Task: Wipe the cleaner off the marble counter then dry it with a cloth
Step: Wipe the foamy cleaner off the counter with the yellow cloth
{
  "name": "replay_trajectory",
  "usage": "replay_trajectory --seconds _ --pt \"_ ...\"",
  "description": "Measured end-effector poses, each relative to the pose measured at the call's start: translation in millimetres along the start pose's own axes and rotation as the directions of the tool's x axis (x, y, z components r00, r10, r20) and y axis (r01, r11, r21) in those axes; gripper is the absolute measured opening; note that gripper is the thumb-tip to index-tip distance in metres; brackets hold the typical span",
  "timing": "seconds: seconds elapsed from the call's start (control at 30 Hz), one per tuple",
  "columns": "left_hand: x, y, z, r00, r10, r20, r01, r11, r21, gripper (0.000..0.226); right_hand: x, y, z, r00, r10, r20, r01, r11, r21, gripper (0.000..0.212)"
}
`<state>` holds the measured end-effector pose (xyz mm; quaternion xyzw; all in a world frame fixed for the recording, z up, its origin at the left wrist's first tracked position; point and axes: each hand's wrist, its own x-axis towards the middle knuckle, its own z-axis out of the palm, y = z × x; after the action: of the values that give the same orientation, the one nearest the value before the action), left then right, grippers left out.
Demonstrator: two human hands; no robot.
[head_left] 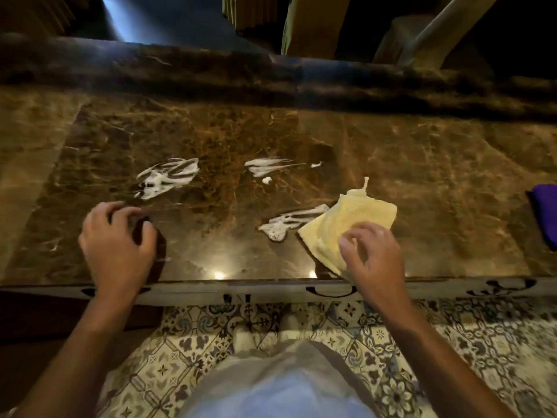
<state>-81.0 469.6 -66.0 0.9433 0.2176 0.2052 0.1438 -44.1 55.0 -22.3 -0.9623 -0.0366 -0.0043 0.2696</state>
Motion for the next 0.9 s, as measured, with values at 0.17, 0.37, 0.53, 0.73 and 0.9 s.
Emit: replay_trajectory --seconds 0.17,0.37,0.53,0.73,0.9 --pt "20.9 -31.5 8.6 0.977 -0.174 0.125 0.151 0.973 0.175 0.064 27.0 -18.9 43.9 0.978 0.201 -0.061 -0.208 0.965 -0.160 0.074" --pt "24.1 -32.3 14.7 0.955 -0.220 0.201 0.168 0.954 0.246 0.079 108.4 -17.9 59.8 1.000 0.024 0.004 -0.022 0.954 -0.300 0.063" --pt "24.6 -27.0 12.7 0.951 -0.243 0.189 0.195 0.950 0.244 0.076 185.1 -27.7 67.1 0.992 -0.108 0.068 0.123 0.951 -0.284 0.057" --pt "24.2 -28.6 12.8 0.952 -0.239 0.191 0.187 0.949 0.255 0.076 248.1 -41.7 74.2 0.968 -0.215 0.132 0.243 0.937 -0.252 0.055" --pt "25.3 -24.3 10.9 0.948 -0.232 0.219 0.172 0.949 0.263 0.078 236.5 -40.8 74.8 0.974 -0.185 0.129 0.213 0.944 -0.253 0.055"
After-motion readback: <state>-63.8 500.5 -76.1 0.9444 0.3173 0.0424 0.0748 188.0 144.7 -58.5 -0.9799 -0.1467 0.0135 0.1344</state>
